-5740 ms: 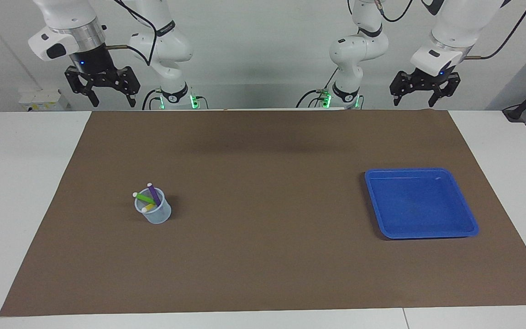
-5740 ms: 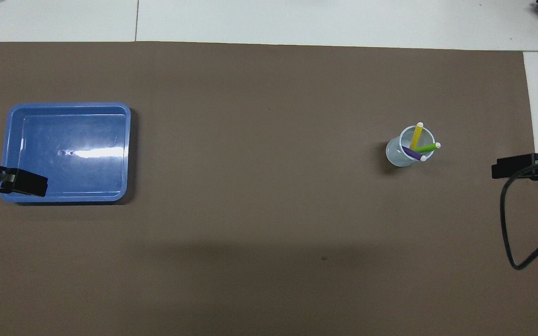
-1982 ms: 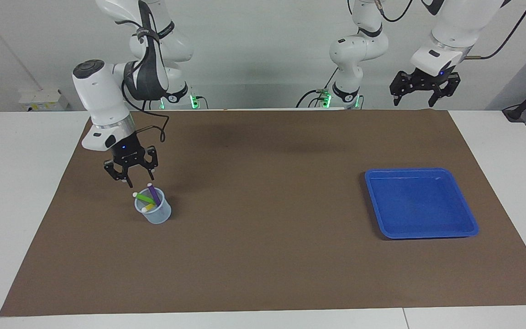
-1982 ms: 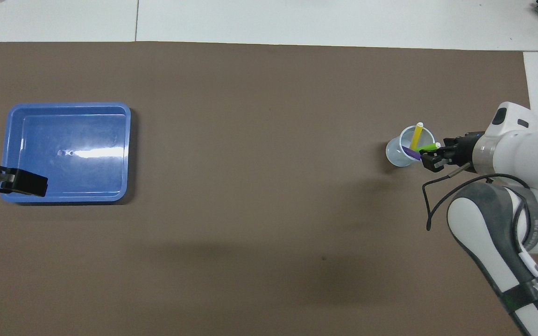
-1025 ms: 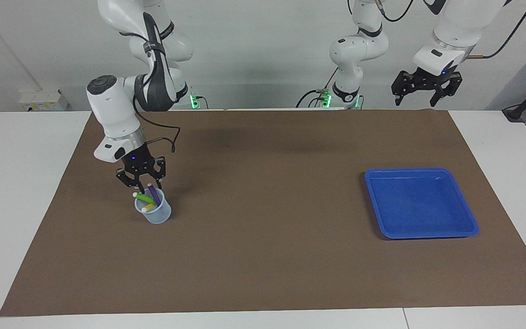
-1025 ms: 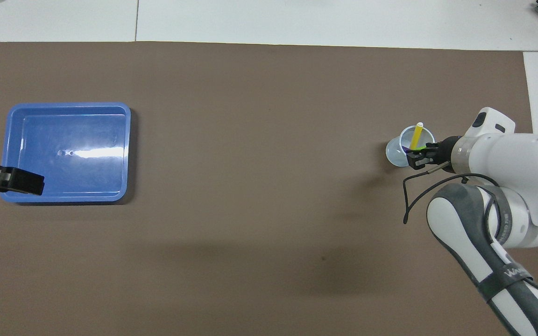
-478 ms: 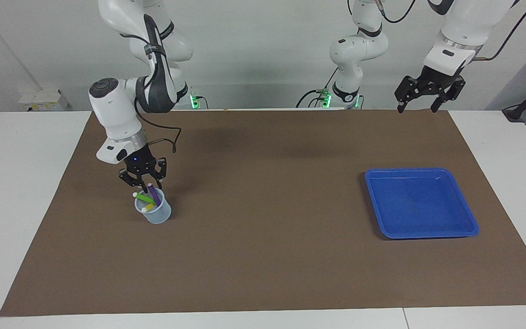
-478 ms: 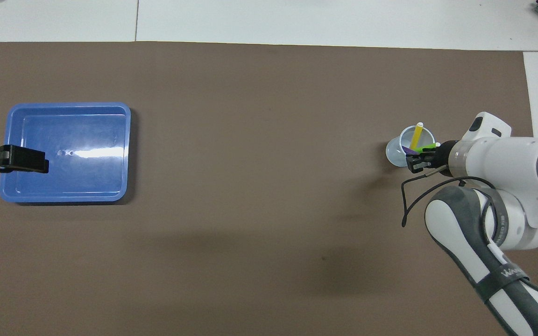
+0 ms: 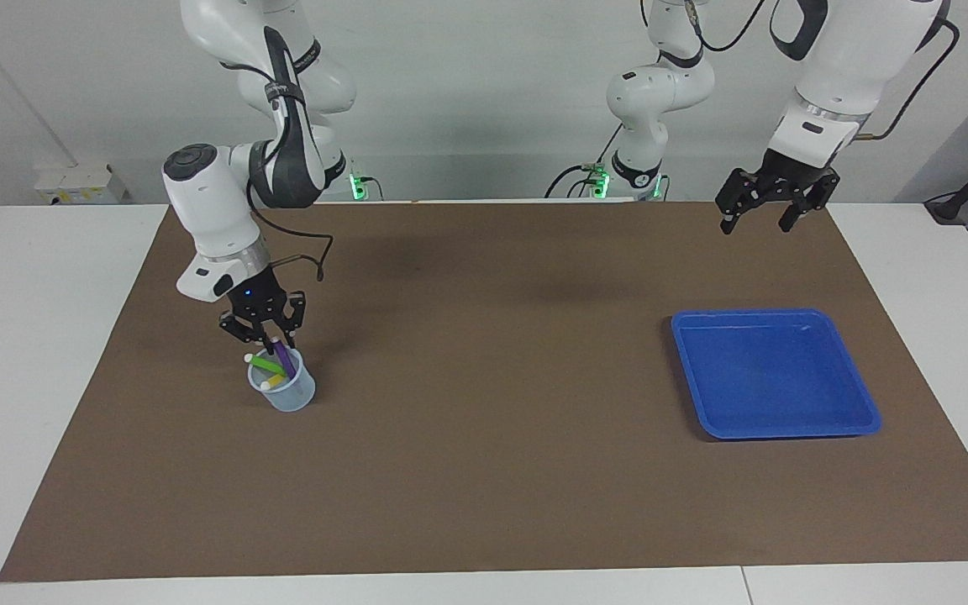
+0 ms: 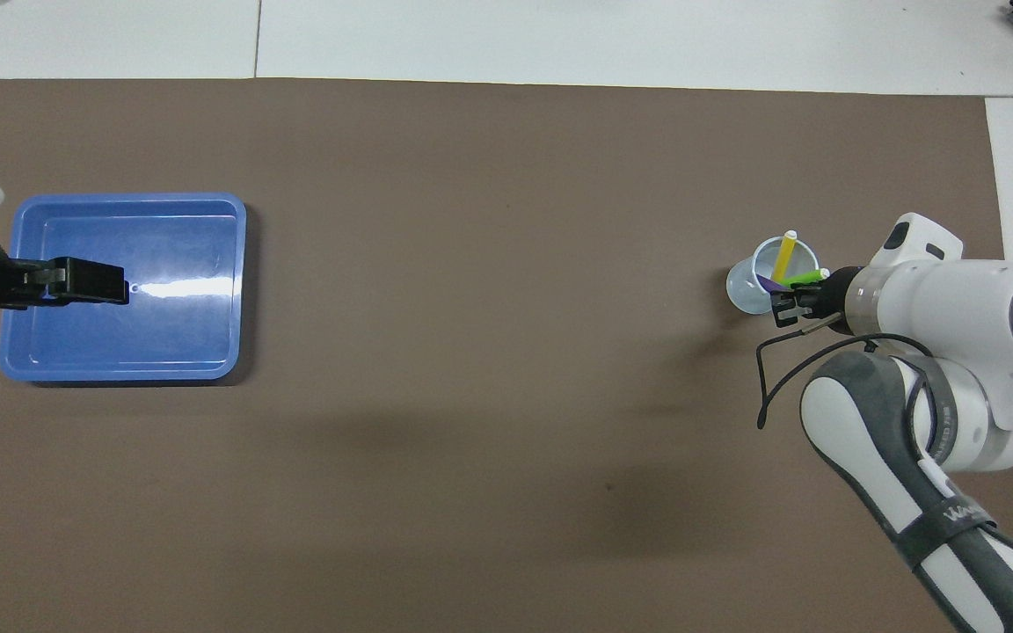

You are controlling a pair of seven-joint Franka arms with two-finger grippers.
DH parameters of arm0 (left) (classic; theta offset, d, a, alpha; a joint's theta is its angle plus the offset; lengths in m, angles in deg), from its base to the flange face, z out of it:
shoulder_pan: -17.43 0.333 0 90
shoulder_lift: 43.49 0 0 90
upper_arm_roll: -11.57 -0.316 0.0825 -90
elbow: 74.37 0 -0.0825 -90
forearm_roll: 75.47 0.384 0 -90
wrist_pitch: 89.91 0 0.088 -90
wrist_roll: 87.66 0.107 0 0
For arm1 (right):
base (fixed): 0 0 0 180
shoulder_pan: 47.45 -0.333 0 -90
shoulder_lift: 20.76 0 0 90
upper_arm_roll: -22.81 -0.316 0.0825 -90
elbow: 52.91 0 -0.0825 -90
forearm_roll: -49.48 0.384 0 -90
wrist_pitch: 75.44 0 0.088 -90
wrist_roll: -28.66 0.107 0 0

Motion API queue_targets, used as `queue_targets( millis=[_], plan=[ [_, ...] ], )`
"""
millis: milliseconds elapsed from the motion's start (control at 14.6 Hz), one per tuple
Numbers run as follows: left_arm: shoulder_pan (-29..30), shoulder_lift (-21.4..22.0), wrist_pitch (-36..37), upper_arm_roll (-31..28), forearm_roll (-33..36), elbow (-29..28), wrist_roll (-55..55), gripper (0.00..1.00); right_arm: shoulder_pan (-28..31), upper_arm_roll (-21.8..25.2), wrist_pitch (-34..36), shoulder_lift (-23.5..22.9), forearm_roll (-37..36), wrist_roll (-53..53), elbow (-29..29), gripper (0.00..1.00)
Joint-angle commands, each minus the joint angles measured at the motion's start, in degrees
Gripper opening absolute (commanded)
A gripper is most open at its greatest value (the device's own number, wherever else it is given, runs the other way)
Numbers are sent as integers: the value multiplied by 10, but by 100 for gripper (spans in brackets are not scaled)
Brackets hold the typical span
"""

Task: Right arm passes pens to left for tray arrangement
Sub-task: 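Lift the purple pen with the right gripper while the left gripper rises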

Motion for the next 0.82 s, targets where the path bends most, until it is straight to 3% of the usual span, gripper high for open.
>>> queue_targets(
  millis=[0, 205, 342, 752],
  plan=[
    [-7, -12, -48, -2, -3, -26, 0, 100, 5, -3, -10, 3, 5, 8, -8, 26],
    [-5, -30, -76, -3, 2, -24, 12, 100, 6, -3, -7, 3, 5, 7, -8, 15],
    [-4, -31, -81, -3, 8, -28, 12, 100, 6, -2, -7, 3, 5, 3, -7, 2],
    [-8, -38, -112, -3, 9, -49, 16, 100, 12, -3, 3, 3, 5, -1, 1, 0]
  ],
)
